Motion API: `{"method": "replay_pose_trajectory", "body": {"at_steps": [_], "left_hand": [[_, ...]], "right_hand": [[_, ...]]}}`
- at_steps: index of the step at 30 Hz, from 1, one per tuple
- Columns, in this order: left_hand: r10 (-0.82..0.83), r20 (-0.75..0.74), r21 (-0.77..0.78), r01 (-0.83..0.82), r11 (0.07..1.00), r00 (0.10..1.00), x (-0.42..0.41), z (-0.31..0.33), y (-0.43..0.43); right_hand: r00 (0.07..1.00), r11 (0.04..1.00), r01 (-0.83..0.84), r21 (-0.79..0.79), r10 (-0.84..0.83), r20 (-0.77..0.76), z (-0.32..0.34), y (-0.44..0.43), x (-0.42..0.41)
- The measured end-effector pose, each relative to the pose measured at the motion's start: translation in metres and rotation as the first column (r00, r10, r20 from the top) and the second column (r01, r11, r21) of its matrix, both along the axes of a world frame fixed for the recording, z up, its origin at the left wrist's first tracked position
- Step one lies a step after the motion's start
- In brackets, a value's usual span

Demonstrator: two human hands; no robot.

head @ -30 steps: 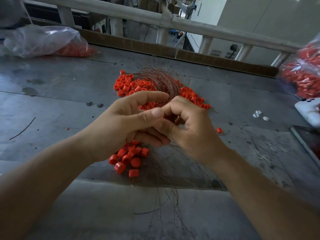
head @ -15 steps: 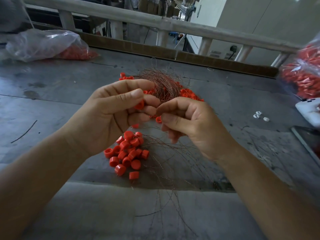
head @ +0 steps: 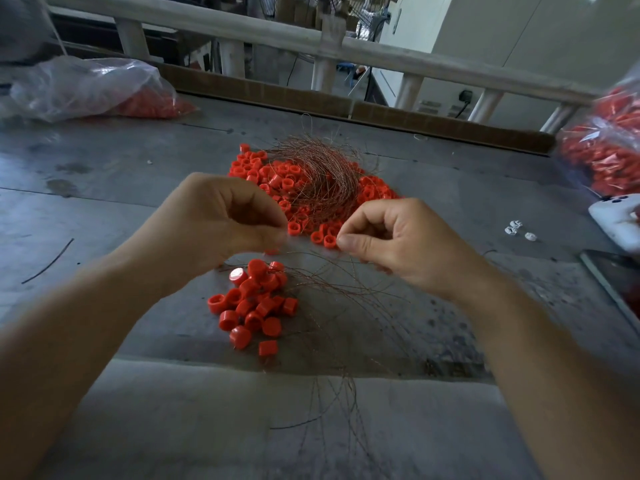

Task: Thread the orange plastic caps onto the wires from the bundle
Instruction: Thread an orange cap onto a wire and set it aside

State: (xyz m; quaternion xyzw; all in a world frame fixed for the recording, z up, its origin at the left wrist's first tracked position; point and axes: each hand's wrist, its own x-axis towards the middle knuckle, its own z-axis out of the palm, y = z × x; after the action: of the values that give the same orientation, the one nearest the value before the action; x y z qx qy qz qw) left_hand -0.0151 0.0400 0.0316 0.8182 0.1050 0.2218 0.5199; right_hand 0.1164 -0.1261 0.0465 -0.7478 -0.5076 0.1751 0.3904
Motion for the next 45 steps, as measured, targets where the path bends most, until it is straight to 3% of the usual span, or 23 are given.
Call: {"method": "replay_pose_trajectory", "body": {"at_steps": [4, 11, 15, 18, 23, 34, 39, 45], "left_hand": [[0.018, -0.167, 0.247, 0.024, 0.969, 0.986, 0.002, -0.005, 0.0], [-0.001, -0.235, 0.272, 0.066, 0.96, 0.972, 0.003, -0.007, -0.001], [0.045, -0.165, 0.227, -0.007, 0.974, 0.985, 0.004, -0.009, 0.002], [0.174, -0.116, 0.208, -0.147, 0.967, 0.978, 0.007, -0.013, 0.012], [0.409, -0.09, 0.412, -0.34, 0.845, 0.908, 0.017, -0.025, 0.027], [0.348, -0.211, 0.646, -0.136, 0.751, 0.913, 0.036, -0.041, 0.032], [0.383, -0.146, 0.627, -0.214, 0.749, 0.912, 0.033, -0.036, 0.03], [0.432, -0.099, 0.543, -0.315, 0.779, 0.897, 0.031, -0.032, 0.03]], "right_hand": [[0.988, 0.985, -0.008, -0.17, 0.033, 0.148, -0.008, 0.003, 0.0], [0.987, 0.962, -0.04, -0.27, 0.079, 0.138, -0.013, 0.003, 0.002], [0.985, 0.961, -0.036, -0.274, 0.08, 0.152, -0.014, 0.004, 0.004], [0.985, 0.969, -0.022, -0.244, 0.063, 0.162, -0.013, 0.003, 0.005], [0.984, 0.991, 0.055, -0.123, -0.033, 0.176, -0.011, 0.003, 0.006], [0.937, 0.943, 0.29, 0.162, -0.314, 0.153, -0.008, 0.002, 0.012], [0.918, 0.907, 0.345, 0.24, -0.38, 0.115, -0.007, 0.001, 0.014], [0.916, 0.91, 0.35, 0.22, -0.382, 0.124, -0.009, 0.001, 0.015]]}}
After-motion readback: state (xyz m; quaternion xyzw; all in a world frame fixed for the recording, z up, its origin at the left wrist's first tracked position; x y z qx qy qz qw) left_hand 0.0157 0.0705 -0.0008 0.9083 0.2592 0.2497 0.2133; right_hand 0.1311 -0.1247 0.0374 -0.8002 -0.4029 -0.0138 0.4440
